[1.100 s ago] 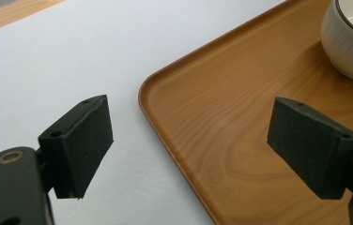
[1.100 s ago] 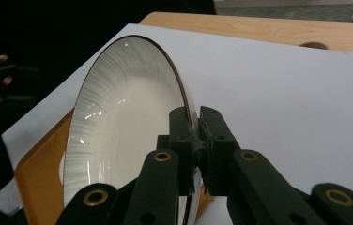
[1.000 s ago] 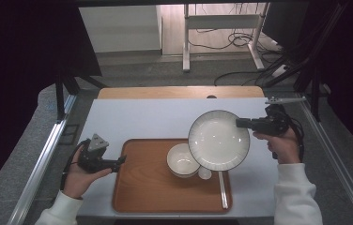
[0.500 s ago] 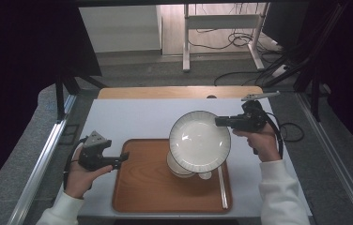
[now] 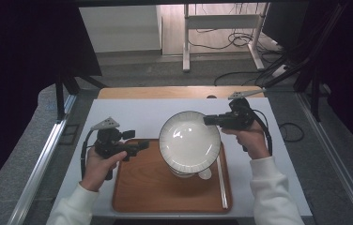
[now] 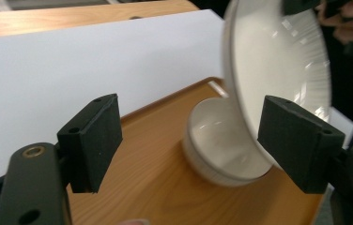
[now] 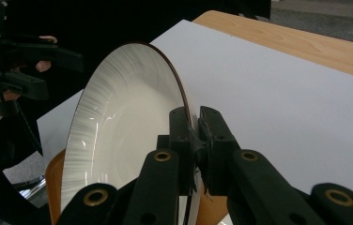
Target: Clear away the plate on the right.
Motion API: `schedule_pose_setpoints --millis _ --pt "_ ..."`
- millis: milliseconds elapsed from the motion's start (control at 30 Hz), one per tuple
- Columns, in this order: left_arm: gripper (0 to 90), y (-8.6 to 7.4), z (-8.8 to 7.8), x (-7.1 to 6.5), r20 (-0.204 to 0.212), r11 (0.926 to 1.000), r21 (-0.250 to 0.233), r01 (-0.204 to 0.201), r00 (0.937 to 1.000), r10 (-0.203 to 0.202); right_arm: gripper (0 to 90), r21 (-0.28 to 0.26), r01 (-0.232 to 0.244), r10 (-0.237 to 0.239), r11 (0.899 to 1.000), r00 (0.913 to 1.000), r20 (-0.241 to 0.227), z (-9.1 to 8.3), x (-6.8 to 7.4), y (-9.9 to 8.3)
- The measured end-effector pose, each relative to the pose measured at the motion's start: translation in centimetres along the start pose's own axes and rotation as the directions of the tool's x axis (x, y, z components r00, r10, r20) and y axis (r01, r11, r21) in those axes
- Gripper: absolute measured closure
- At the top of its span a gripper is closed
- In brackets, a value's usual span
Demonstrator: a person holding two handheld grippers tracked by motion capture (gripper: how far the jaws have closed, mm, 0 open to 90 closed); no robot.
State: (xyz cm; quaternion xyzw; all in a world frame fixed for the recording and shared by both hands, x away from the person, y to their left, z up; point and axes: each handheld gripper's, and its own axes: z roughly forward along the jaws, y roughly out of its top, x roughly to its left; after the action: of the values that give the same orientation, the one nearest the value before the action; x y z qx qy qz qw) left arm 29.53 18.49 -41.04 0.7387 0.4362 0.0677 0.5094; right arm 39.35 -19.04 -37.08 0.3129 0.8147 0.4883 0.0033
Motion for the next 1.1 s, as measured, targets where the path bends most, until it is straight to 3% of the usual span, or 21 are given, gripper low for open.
schedule_pose_setpoints --millis 100,300,600,667,700,733,900,967,1100 --pt "23.3 0.9 1.5 -0.2 0.036 0.9999 0.011 0.011 0.9993 -0.011 84.7 0.005 0.012 -0.012 1.000 0.9999 -0.008 0.4 0.2 0.2" --pt "32.2 1.9 3.1 -0.3 0.083 0.9993 0.033 0.019 0.9963 -0.022 84.6 0.012 0.041 -0.041 0.999 0.9990 -0.016 0.8 0.8 0.5" --pt "79.6 2.1 4.8 0.1 0.164 0.9958 0.088 0.025 0.9856 -0.039 84.5 0.013 0.073 -0.073 0.997 0.9967 -0.036 1.3 1.6 0.7" --pt "80.7 2.2 5.0 0.2 0.169 0.9947 0.100 0.024 0.9848 -0.040 84.3 0.018 0.085 -0.084 0.996 0.9959 -0.033 1.4 1.7 0.7" --pt "81.5 2.3 4.9 0.5 0.194 0.9936 0.108 0.033 0.9795 -0.053 84.3 0.018 0.085 -0.085 0.996 0.9958 -0.035 1.4 1.7 0.7" --pt "81.7 2.4 4.8 0.6 0.194 0.9936 0.108 0.032 0.9795 -0.053 84.2 0.016 0.082 -0.081 0.997 0.9959 -0.040 1.4 1.6 0.6" --pt "82.1 2.9 4.5 0.8 0.156 0.9897 0.143 0.009 0.9873 -0.032 84.0 0.045 0.106 -0.105 0.993 0.9941 -0.029 2.0 1.9 0.6" --pt "82.2 3.2 4.3 0.9 0.146 0.9892 0.147 0.004 0.9890 -0.025 83.8 0.053 0.098 -0.097 0.994 0.9949 -0.028 2.2 1.9 0.5" --pt "82.1 3.5 3.9 1.1 0.143 0.9888 0.149 0.010 0.9892 -0.031 82.3 0.057 0.065 -0.061 0.996 0.9956 -0.072 2.6 1.5 0.3"
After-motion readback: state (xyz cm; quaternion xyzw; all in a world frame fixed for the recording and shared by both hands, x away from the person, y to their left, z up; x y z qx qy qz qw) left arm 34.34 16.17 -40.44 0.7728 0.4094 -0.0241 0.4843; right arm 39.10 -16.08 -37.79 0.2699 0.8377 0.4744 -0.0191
